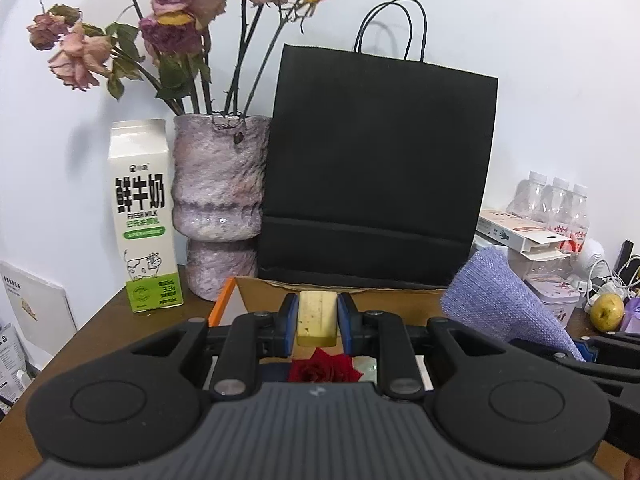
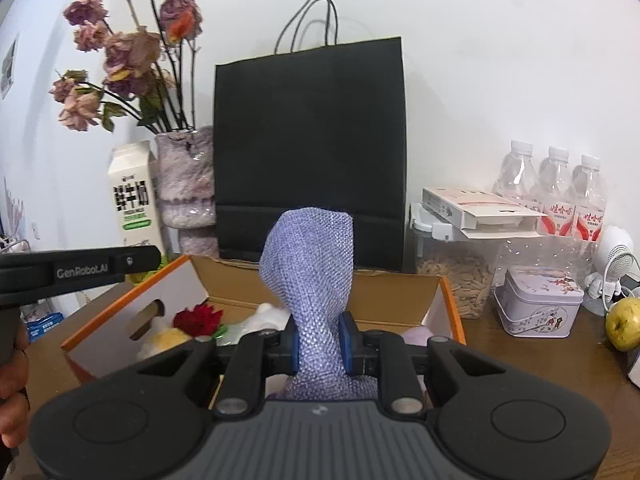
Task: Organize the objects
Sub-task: 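Lower the block and purple bag into the box and open both grippers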
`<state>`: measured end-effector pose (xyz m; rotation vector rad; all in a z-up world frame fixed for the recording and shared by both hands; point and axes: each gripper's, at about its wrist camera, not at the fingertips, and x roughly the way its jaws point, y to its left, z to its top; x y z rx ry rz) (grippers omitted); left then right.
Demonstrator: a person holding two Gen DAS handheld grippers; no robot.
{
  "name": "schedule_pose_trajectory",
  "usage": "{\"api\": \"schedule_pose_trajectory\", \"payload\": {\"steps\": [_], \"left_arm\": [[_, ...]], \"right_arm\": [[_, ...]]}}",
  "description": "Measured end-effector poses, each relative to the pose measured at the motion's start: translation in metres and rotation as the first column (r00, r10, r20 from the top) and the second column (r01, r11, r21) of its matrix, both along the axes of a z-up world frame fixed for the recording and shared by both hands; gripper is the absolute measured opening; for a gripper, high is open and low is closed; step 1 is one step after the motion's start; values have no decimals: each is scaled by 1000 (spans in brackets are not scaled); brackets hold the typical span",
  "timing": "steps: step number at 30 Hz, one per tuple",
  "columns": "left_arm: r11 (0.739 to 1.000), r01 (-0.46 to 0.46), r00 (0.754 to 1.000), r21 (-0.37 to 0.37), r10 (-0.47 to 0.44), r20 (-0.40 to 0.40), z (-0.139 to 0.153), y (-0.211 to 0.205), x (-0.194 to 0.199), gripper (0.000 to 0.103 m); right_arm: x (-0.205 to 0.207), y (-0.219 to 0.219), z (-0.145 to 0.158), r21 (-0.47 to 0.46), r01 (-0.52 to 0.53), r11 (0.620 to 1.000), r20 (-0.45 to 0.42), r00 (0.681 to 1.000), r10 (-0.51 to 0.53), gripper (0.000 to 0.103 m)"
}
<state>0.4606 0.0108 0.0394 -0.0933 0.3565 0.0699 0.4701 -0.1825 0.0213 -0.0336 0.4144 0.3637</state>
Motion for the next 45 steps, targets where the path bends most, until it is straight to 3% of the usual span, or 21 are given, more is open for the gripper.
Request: {"api": "schedule_pose_trajectory", "payload": {"steps": [11,14,16,17,18,19,21,23,45], "left_arm": [[1000,3,999,7,-3,-35,-9,5,27,22],[1000,10,999,5,-10,-51,-11,5,29,25],[1000,-1,999,5,1,-47,-11,5,27,44],[1000,-9,999,5,9,-40,-11,6,26,63],[1000,-20,999,5,20,-32,-10,7,25,78],[1000,-29,999,6,29,-23,-10,7,23,83],[999,-33,999,10,33,-13,-8,7,22,103],[999,-37,999,21,37,2,-8,5,20,103],[998,-46,999,35,45,14,-3,7,-5,103]], "right_arm": [[25,-1,-11,-18,19,1000,-36,999,-20,19],[26,-1,-12,-22,22,1000,-42,999,-23,23],[27,-1,-13,-25,29,999,-48,998,-30,29],[27,-1,-14,-25,33,999,-53,998,-34,41],[28,-2,-14,-25,35,999,-56,998,-36,59],[29,-2,-15,-26,38,999,-56,998,-40,68],[28,-2,-15,-34,51,998,-51,997,-53,99],[28,-2,-15,-40,58,998,-44,997,-59,103],[12,-6,-6,-36,70,997,-19,997,-71,103]]}}
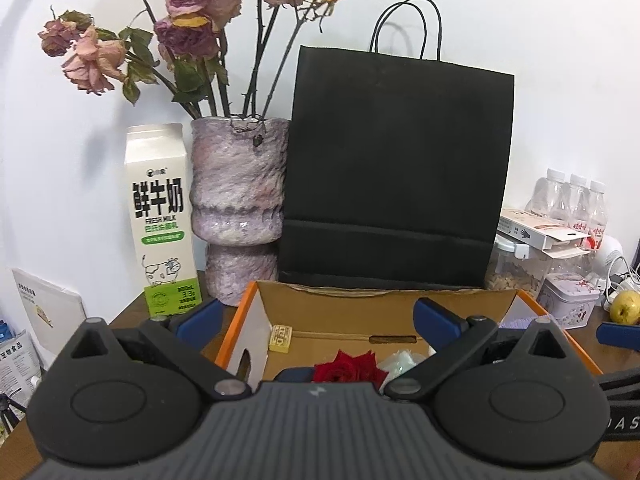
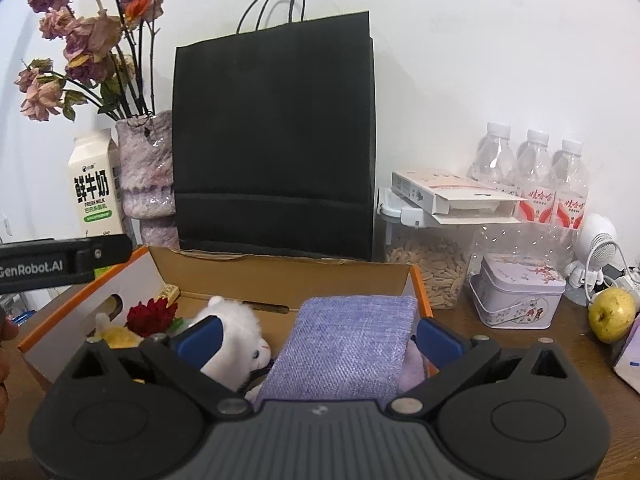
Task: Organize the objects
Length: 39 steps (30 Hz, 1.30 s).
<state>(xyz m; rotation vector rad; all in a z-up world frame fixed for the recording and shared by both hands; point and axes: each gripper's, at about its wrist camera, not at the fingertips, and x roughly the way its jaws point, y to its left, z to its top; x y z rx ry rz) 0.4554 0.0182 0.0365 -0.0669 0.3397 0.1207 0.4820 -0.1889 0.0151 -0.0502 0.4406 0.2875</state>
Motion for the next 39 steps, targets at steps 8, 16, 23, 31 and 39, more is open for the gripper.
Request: {"api": "schedule_pose_trajectory", "payload": {"steps": [8,16,23,31,39], "left_arm": [[1000,1,1000,20,-1,-3,1,1,-31,103],[1000,5,1000,19,-4,-16,-1,2,-68,103],[1000,21,999,8,-20,-37,-3,5,-103,103],[999,37,998,6,-37,-51,-1,6,-145,103],[998,64,996,-12,-64,-63,-5,4,-194,103]], "right_arm": [[-27,-5,6,-7,-15,1000,12,1000,15,103],[-66,-9,11,-17,-22,1000,32,999,23,103],[-100,-10,12,-15,-29,999,31,999,30,103],[-138,-17,13,-5,-26,1000,17,1000,26,103],[-183,-22,11,17,-35,999,3,999,35,103]]}}
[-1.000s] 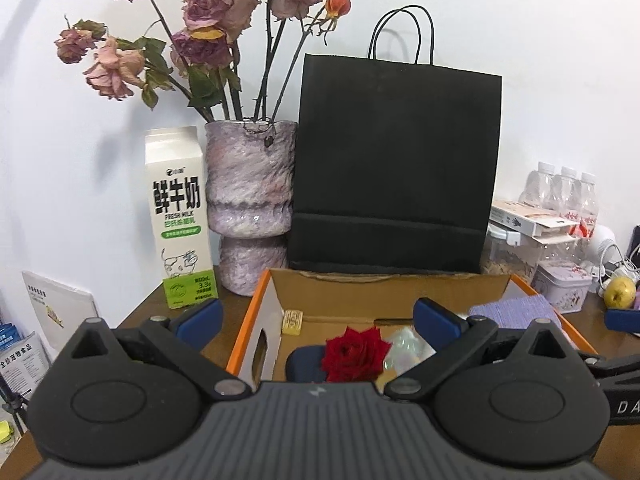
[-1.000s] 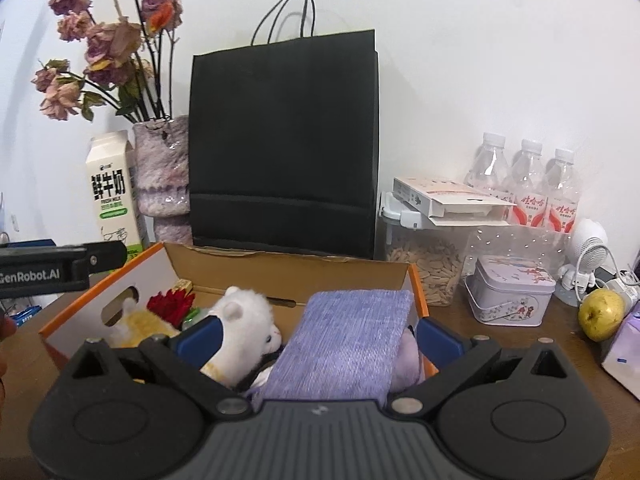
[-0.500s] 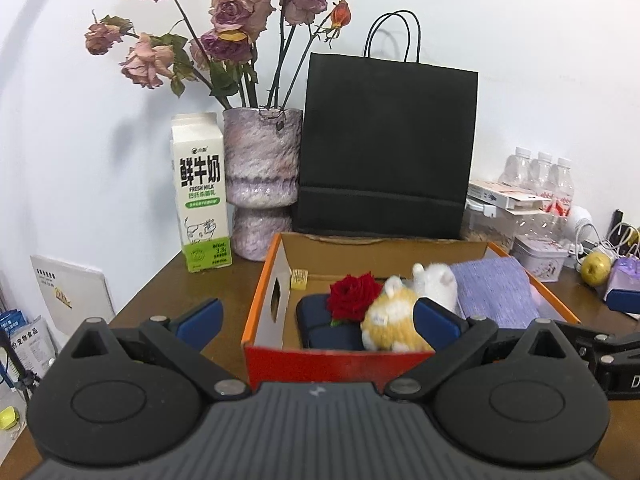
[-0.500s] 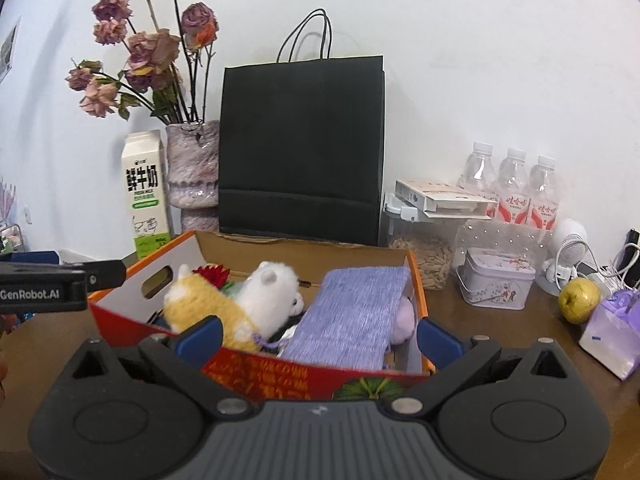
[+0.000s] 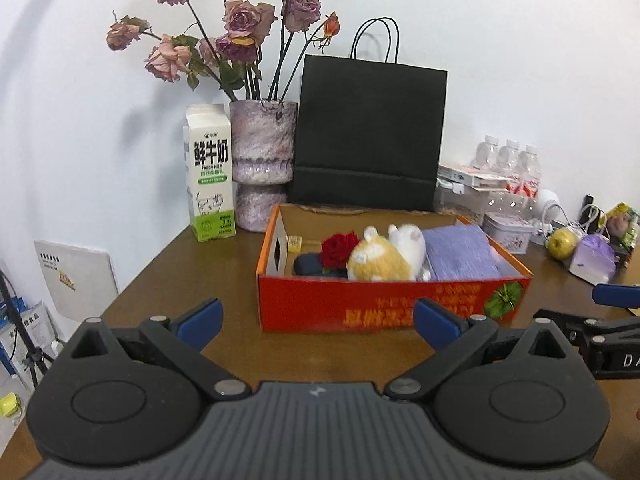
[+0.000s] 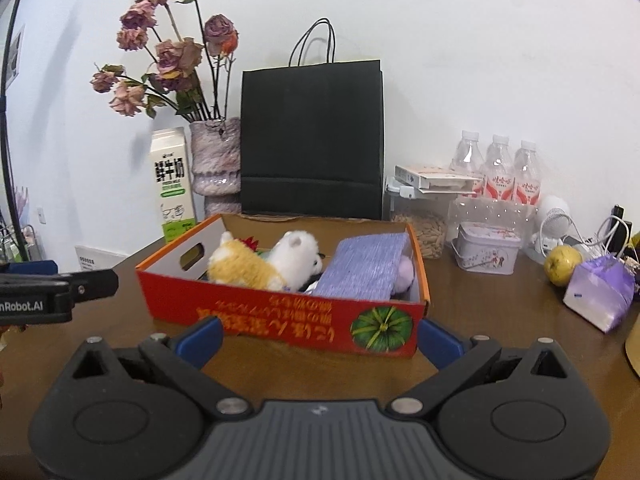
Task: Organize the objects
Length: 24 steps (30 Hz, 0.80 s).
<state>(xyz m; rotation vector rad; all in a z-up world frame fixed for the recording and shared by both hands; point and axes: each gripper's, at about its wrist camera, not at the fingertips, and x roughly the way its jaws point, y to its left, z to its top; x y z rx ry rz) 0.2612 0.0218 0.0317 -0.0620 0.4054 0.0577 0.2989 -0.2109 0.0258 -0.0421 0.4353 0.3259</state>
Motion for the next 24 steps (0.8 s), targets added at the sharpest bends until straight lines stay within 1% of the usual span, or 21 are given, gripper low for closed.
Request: {"api": "schedule_pose_trajectory", "payload": {"steps": [8,13,16,24], "left_arm": [[1000,-5,999,-13,4,-34,-13,6,-47,103],[1000,-9,1000,-7,8,-30,-11,6,-76,103],[1000,5,1000,-6,-5,-20,-10,4,-93,103],[1000,19,999,-5,-19,-46,-15,-4,-123,103]], "right_arm": [[-46,-7,-3,11,1,1000,-6,1000,-1,103],[-73,-10,-5,26,-1,1000,-9,1000,1,103],[-88,-11,-6,33,-6,999,-8,1000,6,103],[-120,-14,-9,48,-9,999,-7,1000,10,103]]}}
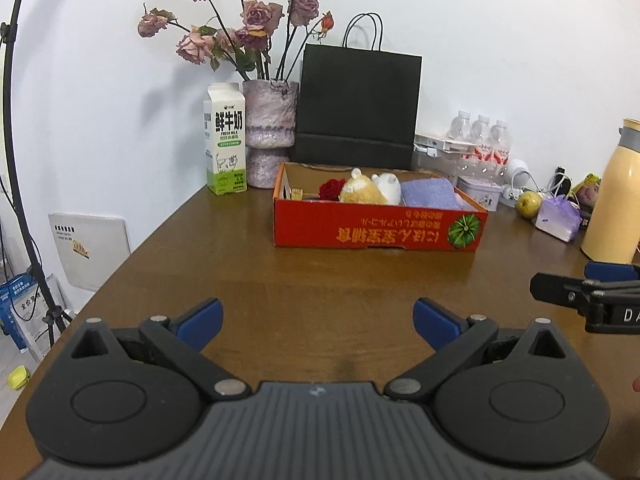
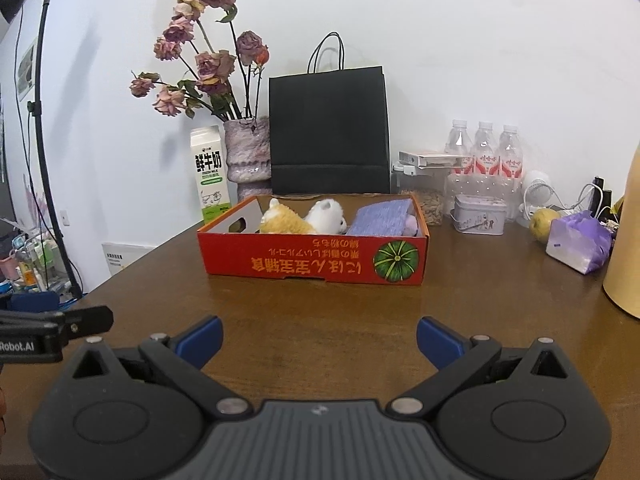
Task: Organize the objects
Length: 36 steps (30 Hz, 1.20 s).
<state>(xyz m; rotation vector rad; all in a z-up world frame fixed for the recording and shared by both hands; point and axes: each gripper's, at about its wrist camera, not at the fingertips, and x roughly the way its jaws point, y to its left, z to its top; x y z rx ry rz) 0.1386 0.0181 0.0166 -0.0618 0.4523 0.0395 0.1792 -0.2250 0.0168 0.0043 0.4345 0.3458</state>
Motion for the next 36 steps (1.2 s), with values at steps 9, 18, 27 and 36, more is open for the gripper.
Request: {"api": "schedule_pose_trajectory", "payload": {"steps": [9,18,27,36], "left_arm": [[1000,5,1000,-1,-5,12,3,-4,-14,103],[1000,11,1000,1,-11,18,6,-7,-17,103],[1000,13,1000,0,-13,18,6,-8,-18,103],[1000,16,1000,-4,-16,11,5,-7,-19,103]], "right_arm": [[-17,-8,4,7,13,1000,13,1000,-13,103],[-21,-10,4,7,14,1000,16,1000,-15,103],[-24,-12,5,5,14,1000,13,1000,-14,103],[-24,-11,4,4,15,1000,12,1000,-15,103]]}}
